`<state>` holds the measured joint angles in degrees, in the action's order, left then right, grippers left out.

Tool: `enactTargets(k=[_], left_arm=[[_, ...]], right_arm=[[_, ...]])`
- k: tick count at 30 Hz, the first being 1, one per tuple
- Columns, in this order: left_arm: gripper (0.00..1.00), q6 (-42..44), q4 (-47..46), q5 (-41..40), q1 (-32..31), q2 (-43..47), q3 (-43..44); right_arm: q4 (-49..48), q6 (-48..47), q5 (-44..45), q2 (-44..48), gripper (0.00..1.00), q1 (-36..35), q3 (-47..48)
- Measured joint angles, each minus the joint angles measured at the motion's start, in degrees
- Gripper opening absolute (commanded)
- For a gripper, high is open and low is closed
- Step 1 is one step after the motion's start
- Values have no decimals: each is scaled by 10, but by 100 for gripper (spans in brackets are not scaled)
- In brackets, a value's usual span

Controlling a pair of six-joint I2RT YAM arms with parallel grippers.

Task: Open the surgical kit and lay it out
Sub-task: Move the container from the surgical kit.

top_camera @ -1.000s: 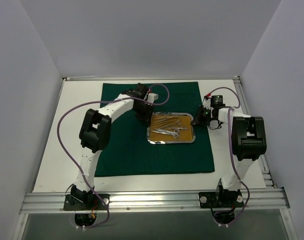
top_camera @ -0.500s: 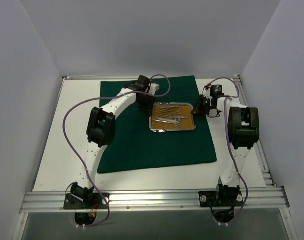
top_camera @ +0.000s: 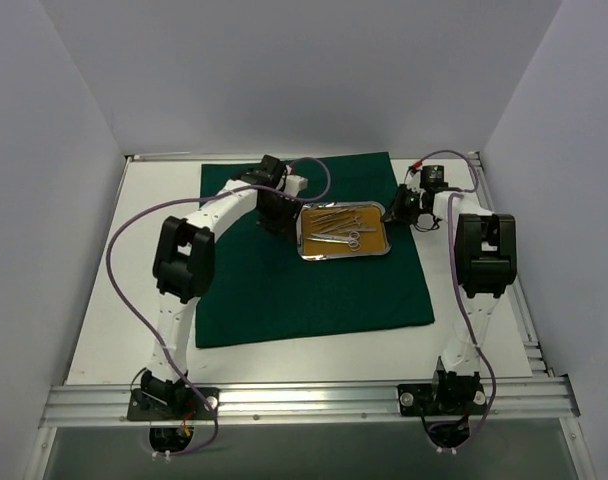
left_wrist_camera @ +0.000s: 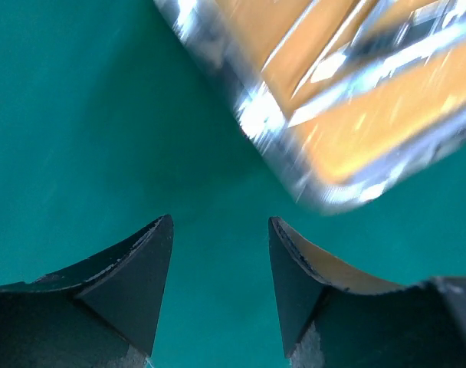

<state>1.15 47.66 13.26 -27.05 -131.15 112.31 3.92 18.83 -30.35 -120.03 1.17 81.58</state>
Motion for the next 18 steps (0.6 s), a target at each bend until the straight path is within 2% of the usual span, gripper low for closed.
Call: enactTargets(k=[8, 14, 18], left_arm=[[60, 60, 6, -42, 47, 132, -163], [58, 102, 11, -87, 49, 138, -256], [55, 122, 5, -119, 45, 135, -262]], right_arm=[[4, -4, -13, -57, 0, 0, 65], [2, -4, -20, -97, 0, 0, 123], [6, -2, -25, -118, 0, 1, 159]])
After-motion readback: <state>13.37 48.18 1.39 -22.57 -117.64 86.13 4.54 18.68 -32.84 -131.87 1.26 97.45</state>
